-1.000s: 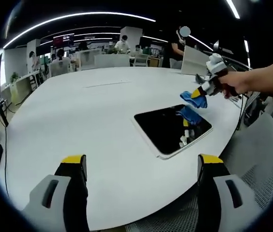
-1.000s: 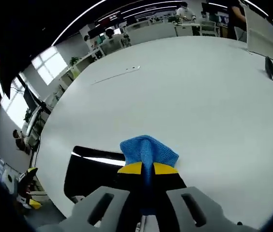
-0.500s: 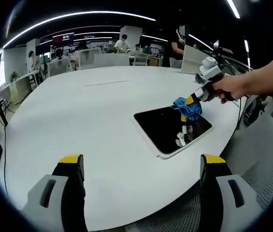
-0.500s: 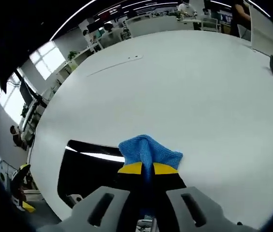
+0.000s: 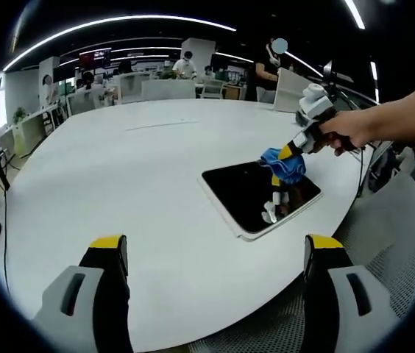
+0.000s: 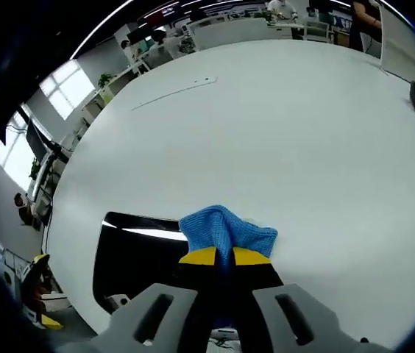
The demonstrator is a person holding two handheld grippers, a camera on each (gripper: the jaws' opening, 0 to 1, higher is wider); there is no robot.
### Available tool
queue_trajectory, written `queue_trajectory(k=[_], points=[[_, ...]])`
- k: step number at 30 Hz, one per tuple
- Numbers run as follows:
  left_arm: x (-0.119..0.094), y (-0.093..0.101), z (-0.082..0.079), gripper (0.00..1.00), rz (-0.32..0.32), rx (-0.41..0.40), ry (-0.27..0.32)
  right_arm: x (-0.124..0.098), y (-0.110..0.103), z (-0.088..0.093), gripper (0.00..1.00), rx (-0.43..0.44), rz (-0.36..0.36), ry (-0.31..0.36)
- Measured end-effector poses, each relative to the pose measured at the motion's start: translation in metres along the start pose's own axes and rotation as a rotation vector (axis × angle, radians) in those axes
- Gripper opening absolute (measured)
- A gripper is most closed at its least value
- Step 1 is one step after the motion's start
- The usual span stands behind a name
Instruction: Wipe the mirror surface with the cleaning cloth until all visible marks leave the cleaned area.
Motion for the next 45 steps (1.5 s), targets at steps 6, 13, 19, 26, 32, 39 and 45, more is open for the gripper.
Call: queue_trajectory(k=[6,13,19,26,32,39,45], points=[[-0.001,-0.007,0.001,0.99,-0.017,-0.013,0.008,0.005,-0.006,-0.003,0.0,0.001,0.009,-0.016],[0.0,-0.005,0.0,0.99,-0.015,-0.003,0.01,0.01,-0.026,-0.002,0.0,-0.015,-0.012,-0.019],[0.0,-0.006,0.0,0.99,-0.013,-0.001,0.011,0.015,-0.037,-0.006,0.0,-0.011,-0.024,-0.032],[0.001,-0.005,0.002,0.98,-0.005,-0.001,0.003,0.024,-0.051,-0.008,0.0,-0.018,-0.03,-0.047],[0.001,-0.006,0.001,0.97,-0.009,-0.013,0.007,0.03,-0.073,-0.008,0.0,-0.039,-0.053,-0.052],[0.002,-0.003,0.004,0.99,0.007,0.008,-0.013,0.033,-0.092,-0.008,0.0,-0.07,-0.047,-0.054],[0.003,-0.002,0.004,0.99,0.014,0.003,-0.009,0.039,-0.103,-0.01,0.0,-0.074,-0.064,-0.058]])
Point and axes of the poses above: the point that each gripper's makers call its tool centre point, and the gripper's own axes: x roughly forward along the fingers, y roughly to its right, z roughly out of its underside, the point moved 1 cm from there along -x, roughly backward along the fingers, and after that the axes turned 2 degrees about y, right-handed, at the moved point
